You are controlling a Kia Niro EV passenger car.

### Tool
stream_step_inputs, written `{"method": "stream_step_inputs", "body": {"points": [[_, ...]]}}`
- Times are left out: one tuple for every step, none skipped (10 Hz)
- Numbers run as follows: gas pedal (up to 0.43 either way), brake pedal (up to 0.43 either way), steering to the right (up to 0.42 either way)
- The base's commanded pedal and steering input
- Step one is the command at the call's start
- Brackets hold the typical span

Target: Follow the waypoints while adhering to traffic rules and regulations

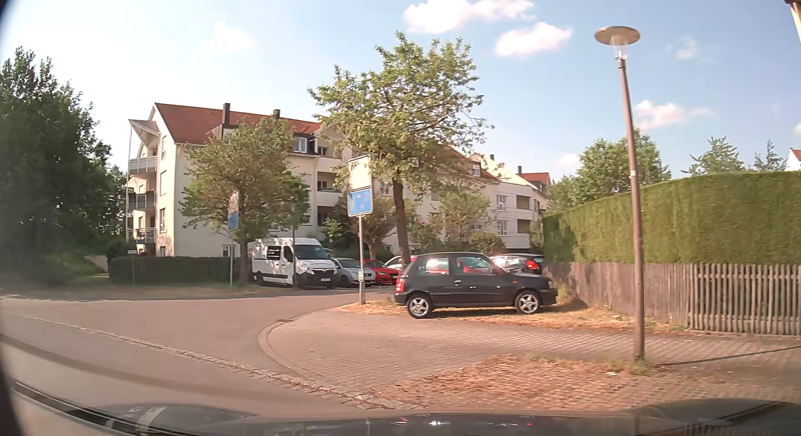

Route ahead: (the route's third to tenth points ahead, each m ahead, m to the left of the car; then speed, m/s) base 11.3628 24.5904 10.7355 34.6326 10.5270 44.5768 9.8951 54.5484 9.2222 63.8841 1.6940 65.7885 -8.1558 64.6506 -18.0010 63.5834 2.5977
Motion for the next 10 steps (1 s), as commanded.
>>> {"method": "stream_step_inputs", "body": {"points": [[0.118,0.018,-0.723],[0.118,0.018,-0.718],[0.118,0.018,-0.702],[0.118,0.012,-0.684],[0.118,0.018,-0.669],[0.118,0.012,-0.654],[0.118,0.012,-0.636],[0.118,0.018,-0.616],[0.118,0.012,-0.594],[0.118,0.012,-0.578]]}}
